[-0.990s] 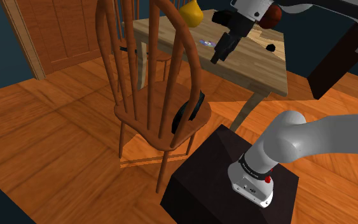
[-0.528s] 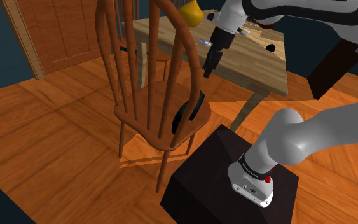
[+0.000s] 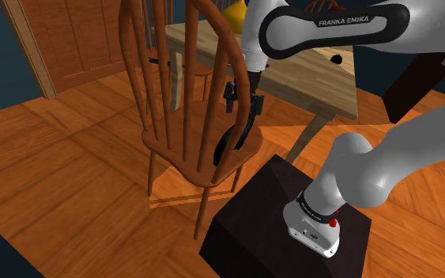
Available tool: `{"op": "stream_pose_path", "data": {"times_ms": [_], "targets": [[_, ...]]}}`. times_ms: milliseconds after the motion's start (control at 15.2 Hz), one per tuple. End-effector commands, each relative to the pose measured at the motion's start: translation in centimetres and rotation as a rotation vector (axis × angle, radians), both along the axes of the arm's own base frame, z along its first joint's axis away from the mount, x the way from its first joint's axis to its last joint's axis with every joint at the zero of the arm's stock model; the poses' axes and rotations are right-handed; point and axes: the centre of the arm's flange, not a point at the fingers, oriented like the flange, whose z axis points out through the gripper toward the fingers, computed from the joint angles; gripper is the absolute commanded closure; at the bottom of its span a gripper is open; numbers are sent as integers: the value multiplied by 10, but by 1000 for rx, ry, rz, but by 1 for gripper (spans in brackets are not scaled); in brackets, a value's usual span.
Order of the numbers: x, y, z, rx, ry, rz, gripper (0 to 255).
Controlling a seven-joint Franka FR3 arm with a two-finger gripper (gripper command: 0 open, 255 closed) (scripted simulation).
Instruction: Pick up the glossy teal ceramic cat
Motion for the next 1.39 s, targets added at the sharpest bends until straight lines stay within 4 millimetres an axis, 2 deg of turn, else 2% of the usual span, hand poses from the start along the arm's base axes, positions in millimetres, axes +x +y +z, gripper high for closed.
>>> {"op": "stream_pose_path", "data": {"times_ms": [0, 462, 594, 660, 1254, 1320], "targets": [[1, 17, -21, 2, 13, 200, 0], [1, 17, -58, 2, 13, 200, 0], [1, 17, -61, 2, 13, 200, 0], [1, 18, -60, 2, 13, 200, 255], [1, 17, -61, 2, 13, 200, 255], [1, 17, -56, 2, 13, 200, 255]]}}
